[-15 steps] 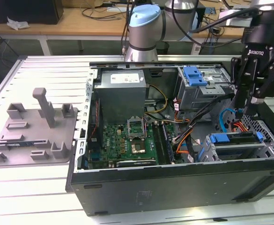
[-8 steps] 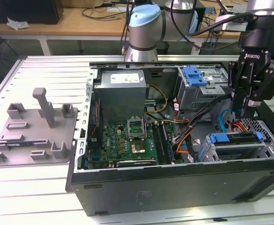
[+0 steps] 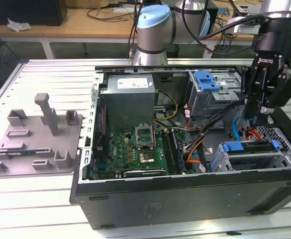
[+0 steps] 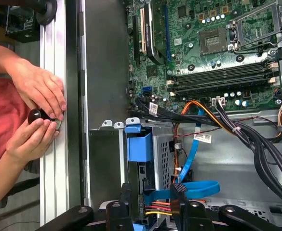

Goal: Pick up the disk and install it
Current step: 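Insert the second disk wire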

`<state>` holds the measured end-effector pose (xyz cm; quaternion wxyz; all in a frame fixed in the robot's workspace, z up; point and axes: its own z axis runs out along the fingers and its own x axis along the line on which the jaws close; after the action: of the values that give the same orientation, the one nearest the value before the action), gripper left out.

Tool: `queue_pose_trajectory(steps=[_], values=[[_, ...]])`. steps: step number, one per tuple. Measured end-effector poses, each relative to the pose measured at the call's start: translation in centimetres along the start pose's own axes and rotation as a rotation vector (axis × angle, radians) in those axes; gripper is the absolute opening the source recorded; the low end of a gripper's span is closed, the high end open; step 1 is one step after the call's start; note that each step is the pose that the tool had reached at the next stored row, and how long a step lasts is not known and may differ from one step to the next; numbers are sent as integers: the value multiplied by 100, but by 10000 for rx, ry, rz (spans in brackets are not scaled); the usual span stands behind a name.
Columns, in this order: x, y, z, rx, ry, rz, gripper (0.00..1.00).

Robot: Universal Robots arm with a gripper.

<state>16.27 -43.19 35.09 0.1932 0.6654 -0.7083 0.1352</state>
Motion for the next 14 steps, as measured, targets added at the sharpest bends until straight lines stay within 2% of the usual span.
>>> queue_pose_trajectory(steps=[1, 2, 3, 4, 6, 9, 10, 11, 14], values=[[-4, 0, 5, -1, 17, 10, 44], [-7, -1, 11, -4, 37, 21, 37], [-11, -1, 15, -6, 54, 30, 37], [-14, -1, 19, -9, 76, 40, 30], [-21, -1, 23, -15, 106, 56, 30], [-28, -2, 21, 4, 108, 80, 30], [-16, 1, -3, 1, 108, 94, 30], [19, 4, -60, 7, 104, 112, 30], [45, 5, -72, 14, 100, 155, 30]])
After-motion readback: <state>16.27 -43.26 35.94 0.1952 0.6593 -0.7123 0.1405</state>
